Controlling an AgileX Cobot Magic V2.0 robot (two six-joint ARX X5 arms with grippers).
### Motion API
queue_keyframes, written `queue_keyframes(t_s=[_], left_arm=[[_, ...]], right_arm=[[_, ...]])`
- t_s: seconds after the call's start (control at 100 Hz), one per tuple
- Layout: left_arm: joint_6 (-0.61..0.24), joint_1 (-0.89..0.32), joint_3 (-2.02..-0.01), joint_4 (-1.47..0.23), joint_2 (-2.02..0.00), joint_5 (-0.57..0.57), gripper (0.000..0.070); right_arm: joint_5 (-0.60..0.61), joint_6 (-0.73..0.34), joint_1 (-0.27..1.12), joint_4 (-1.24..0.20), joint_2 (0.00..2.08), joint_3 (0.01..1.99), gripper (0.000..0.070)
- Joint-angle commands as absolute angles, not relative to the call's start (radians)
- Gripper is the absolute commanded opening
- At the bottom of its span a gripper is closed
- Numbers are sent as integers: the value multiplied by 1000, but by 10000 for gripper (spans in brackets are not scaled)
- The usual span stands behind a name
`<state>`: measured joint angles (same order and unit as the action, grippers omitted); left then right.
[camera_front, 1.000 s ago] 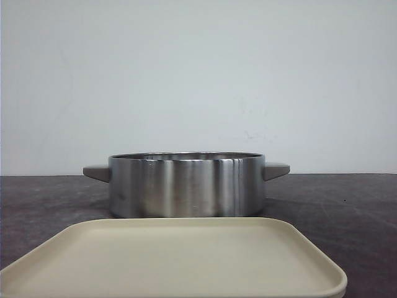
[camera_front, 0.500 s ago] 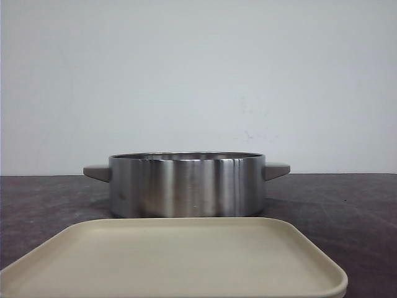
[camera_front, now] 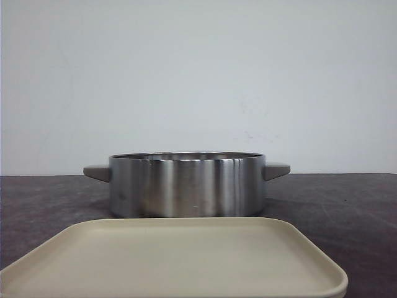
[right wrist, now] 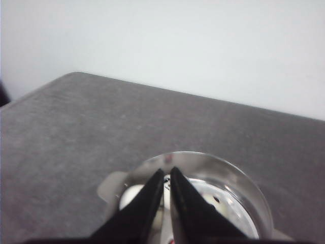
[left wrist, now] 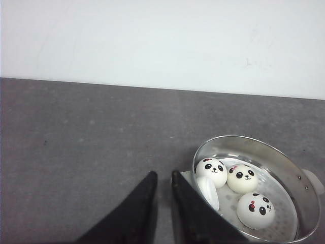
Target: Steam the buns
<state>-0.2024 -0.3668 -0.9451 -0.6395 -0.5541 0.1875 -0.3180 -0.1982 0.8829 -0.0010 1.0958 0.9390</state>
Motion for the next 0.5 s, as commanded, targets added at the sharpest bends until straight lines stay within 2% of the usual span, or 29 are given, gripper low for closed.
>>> queue_keyframes(t_s=[0.0,0.15,0.25,0.34,0.49], left_arm=[[-207,-369,-959,-632,-558,191,0],[-207,-369,-959,-632,-556,191,0],[-207,-369,-959,-632,-554,191,0],[-207,-369,-959,-632,-555,191,0],[-207,-369,-959,-632,-555,191,0]], right_arm=[[-319,-201,893,18,1067,955,13],[-337,-181,825,-141,929,917,13],[-326,-115,725,-157,802,815,13],[-245,-64,608,-155,675,697,13],[-94,-36,374,-146,470,494,13]])
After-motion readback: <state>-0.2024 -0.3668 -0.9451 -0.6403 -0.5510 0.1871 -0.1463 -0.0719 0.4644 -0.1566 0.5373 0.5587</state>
